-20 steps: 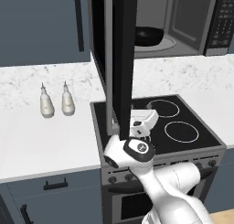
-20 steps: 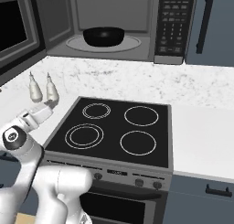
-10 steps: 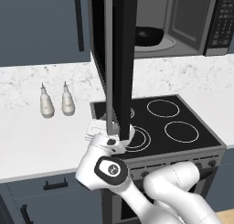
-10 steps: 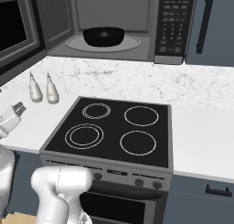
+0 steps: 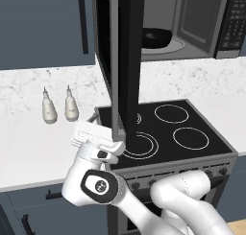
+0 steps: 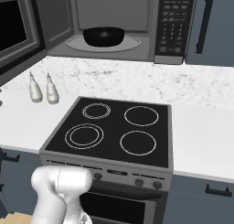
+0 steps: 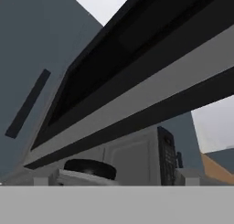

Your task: Open the microwave, place the bowl with waffle inside the microwave, then close the microwave door and turn it on.

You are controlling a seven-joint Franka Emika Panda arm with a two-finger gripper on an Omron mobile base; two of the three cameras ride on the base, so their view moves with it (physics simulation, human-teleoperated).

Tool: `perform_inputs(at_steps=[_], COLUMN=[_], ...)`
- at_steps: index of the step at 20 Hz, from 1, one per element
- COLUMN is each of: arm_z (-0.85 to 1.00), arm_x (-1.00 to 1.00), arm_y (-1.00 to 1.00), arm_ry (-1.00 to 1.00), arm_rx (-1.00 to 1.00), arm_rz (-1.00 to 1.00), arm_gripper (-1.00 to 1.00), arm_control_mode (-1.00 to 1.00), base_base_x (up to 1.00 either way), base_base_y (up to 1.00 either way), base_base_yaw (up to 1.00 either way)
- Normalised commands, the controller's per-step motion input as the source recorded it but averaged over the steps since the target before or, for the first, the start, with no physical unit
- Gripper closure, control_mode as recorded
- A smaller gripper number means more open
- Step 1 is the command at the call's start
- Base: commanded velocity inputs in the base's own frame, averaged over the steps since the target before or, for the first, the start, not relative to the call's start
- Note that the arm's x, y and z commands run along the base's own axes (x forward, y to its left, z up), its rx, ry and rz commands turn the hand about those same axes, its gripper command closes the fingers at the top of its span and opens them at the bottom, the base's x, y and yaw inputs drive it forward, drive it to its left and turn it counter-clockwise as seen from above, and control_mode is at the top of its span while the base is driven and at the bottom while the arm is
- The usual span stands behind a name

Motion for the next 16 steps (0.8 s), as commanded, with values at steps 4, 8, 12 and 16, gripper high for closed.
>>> perform_inputs(at_steps=[4,8,12,16], arm_z=[0.34,0.37,0.50,0.34], arm_x=[-0.29,-0.28,-0.37,-0.39], arm_y=[0.00,-0.01,-0.29,-0.50], arm_ry=[-0.17,-0.16,-0.11,-0.07], arm_rx=[0.00,0.01,0.01,0.06], arm_rz=[0.03,0.01,0.00,0.00], arm_gripper=[-1.00,-1.00,-1.00,-1.00], arm_control_mode=[-1.00,-1.00,-1.00,-1.00], base_base_x=[0.00,0.00,0.00,0.00], base_base_y=[0.00,0.00,0.00,0.00], base_base_yaw=[0.00,0.00,0.00,0.00])
